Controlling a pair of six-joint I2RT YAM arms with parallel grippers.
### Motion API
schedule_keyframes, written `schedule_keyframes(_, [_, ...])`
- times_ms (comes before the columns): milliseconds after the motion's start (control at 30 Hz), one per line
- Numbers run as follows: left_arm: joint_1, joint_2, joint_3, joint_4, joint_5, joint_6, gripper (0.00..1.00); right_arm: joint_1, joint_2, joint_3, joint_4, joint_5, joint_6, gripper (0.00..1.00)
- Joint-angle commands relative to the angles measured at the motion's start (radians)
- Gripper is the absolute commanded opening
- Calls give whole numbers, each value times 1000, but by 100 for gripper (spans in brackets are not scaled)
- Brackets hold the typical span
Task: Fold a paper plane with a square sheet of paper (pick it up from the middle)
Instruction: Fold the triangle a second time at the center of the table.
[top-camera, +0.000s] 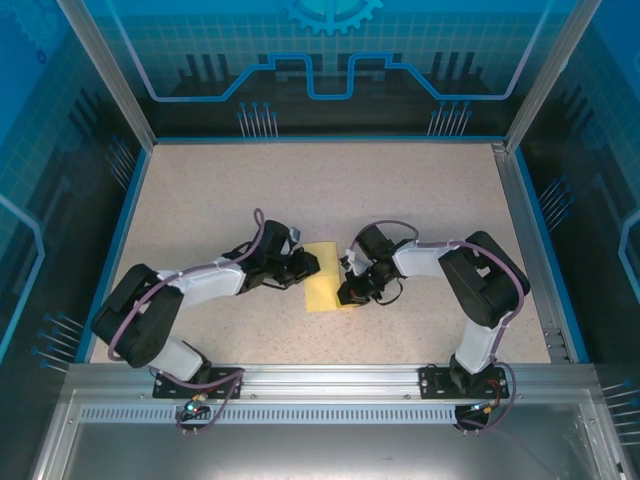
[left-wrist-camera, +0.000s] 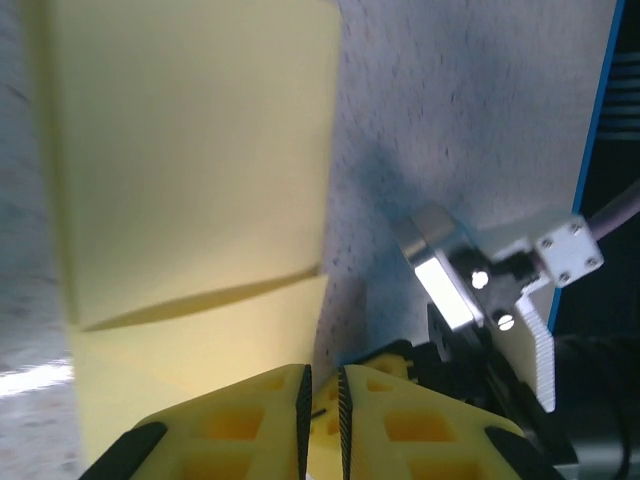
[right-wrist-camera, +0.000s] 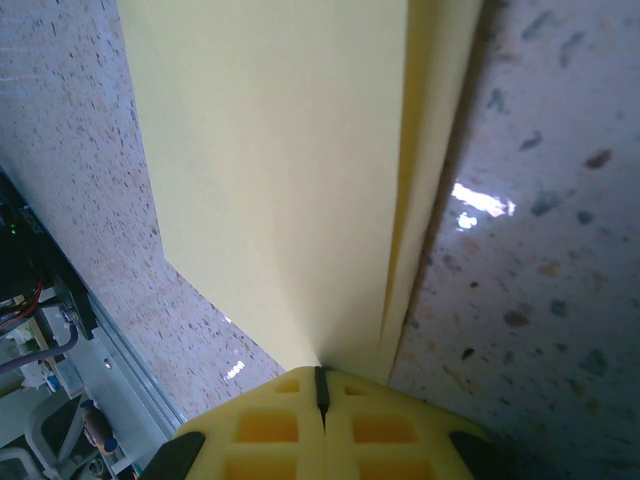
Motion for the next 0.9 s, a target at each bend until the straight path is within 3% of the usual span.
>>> schedule_keyframes(0, [-21, 64, 28, 34, 56, 18, 19, 21, 47, -24, -70, 122, 5, 1])
schedule_keyframes(600, [-21, 206, 10, -12, -57, 43, 18, 65, -73, 77, -87, 99, 17, 5])
schedule_keyframes(867, [-22, 197, 8, -10, -55, 38, 18, 78, 7, 150, -60, 93, 45, 5])
